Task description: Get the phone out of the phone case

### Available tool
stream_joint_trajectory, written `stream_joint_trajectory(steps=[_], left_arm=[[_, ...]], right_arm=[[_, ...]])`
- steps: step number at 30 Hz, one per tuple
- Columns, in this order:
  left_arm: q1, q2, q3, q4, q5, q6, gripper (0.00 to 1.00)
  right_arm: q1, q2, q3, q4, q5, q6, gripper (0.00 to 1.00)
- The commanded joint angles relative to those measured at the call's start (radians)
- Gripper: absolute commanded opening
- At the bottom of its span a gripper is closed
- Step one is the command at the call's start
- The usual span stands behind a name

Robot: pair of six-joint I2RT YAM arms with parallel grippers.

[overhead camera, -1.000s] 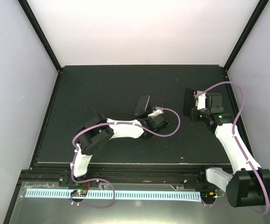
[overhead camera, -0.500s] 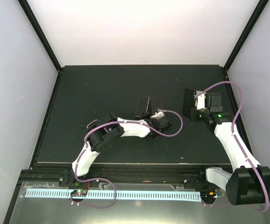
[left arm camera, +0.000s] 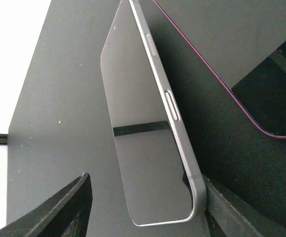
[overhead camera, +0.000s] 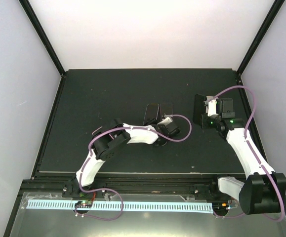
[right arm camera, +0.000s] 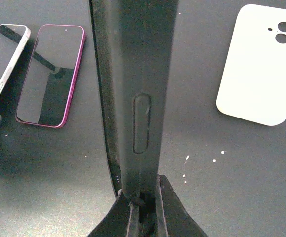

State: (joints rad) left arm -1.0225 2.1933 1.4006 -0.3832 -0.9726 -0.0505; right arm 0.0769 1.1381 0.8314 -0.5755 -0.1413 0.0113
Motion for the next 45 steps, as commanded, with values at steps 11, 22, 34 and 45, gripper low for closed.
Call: stream_joint_trajectory(steps=[11, 22, 34, 45], left_arm=[[0.019, -0.411, -0.276, 0.157, 0.402, -0.184, 0.74], [0.025, -0.679, -0.530, 0.277, 0.684, -0.281, 0.76], [0.030, -0.722, -0.610, 0.263, 0.687, -0.332, 0.76], [0.056, -0.709, -0.629, 0.273, 0.682, -0.365, 0.76]], right_arm=[[-0.013, 0.183, 0.165, -0.057, -0.072, -0.107, 0.01], [-0.062, 0.548, 0.525, -0.277, -0.133, -0.167, 0.01], [-0.179, 0.893, 0.798, -0.511, -0.393, -0.152, 0.01], [-0.204, 1.009, 0.807, -0.439, -0.340, -0.101, 0.06]])
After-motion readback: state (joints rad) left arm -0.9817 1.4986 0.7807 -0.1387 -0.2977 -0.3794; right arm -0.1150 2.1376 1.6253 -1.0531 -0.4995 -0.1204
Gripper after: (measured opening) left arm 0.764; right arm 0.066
